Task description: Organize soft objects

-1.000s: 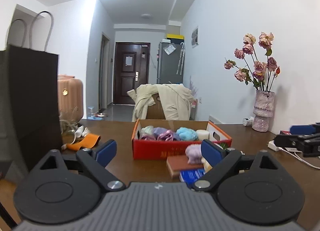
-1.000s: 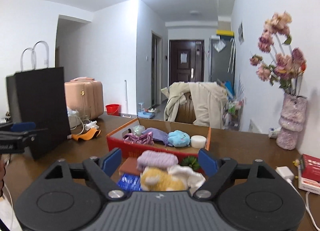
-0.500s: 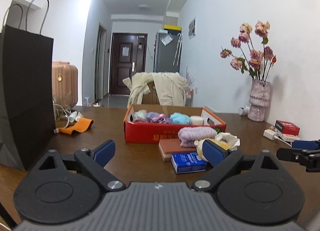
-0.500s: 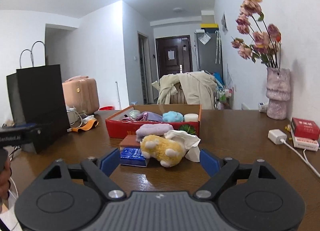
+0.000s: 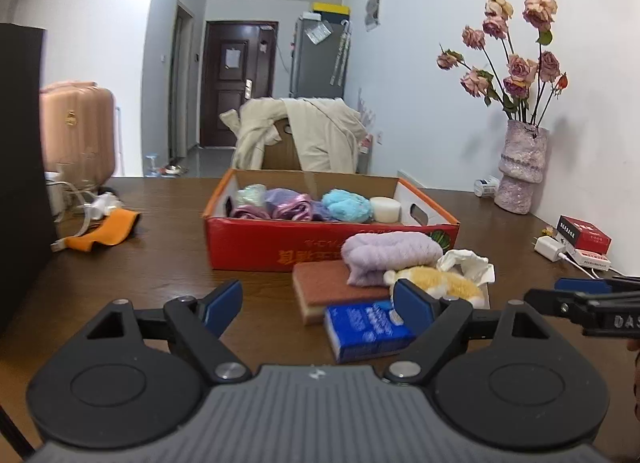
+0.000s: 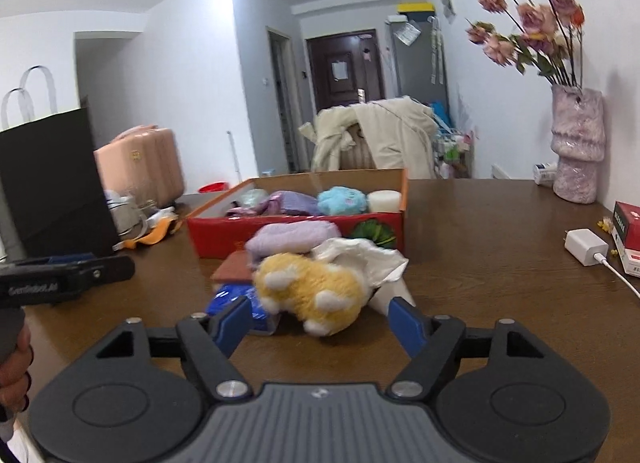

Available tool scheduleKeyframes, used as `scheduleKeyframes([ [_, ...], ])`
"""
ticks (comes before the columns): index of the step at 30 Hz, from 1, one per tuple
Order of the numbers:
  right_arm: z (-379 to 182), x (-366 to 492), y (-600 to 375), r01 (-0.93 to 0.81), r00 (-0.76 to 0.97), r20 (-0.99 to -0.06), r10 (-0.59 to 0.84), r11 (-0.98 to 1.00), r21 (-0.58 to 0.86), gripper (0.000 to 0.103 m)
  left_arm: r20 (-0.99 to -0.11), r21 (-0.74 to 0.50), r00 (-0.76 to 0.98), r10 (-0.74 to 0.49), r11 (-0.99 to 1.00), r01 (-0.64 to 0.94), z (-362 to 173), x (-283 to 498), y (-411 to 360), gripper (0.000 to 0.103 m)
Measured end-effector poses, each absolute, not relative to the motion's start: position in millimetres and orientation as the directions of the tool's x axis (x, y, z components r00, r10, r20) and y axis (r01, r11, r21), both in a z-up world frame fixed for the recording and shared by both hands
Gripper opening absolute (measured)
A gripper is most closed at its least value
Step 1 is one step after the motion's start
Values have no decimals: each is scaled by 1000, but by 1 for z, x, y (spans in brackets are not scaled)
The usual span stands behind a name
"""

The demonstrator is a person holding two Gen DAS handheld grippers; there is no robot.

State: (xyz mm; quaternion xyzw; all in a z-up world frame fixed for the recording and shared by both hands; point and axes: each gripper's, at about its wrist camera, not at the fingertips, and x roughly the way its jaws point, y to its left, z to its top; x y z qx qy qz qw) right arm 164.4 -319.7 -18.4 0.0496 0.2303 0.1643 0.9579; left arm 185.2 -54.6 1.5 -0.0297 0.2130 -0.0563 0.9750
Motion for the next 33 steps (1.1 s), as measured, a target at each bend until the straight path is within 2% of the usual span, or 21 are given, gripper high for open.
scheduleKeyframes([
  [7, -27, 229, -336, -215, 835, -464, 296, 952, 220, 68, -473, -111, 866, -161, 986, 122, -15, 246, -72, 78],
  [15, -50, 286, -343, -198, 791, -533, 301, 950, 243, 58, -479, -165, 834, -272, 962, 219, -18, 279, -102, 78],
  [18, -59, 297, -347, -202, 772, -549, 320, 943, 265, 55, -459, -141, 839, -294, 956, 258, -16, 281, -113, 78],
  [19, -61, 299, -348, -203, 767, -553, 325, 941, 270, 52, -453, -122, 846, -281, 960, 254, -15, 282, -114, 78],
  [22, -66, 304, -349, -215, 755, -563, 336, 938, 272, 24, -471, -116, 852, -229, 973, 197, -20, 289, -106, 78],
  [27, -64, 301, -358, -210, 775, -530, 343, 932, 295, 20, -495, -122, 845, -201, 979, 162, -26, 289, -100, 78],
  [33, -38, 284, -364, -242, 834, -421, 356, 922, 301, 19, -475, -139, 850, -229, 973, 184, -24, 278, -97, 78],
])
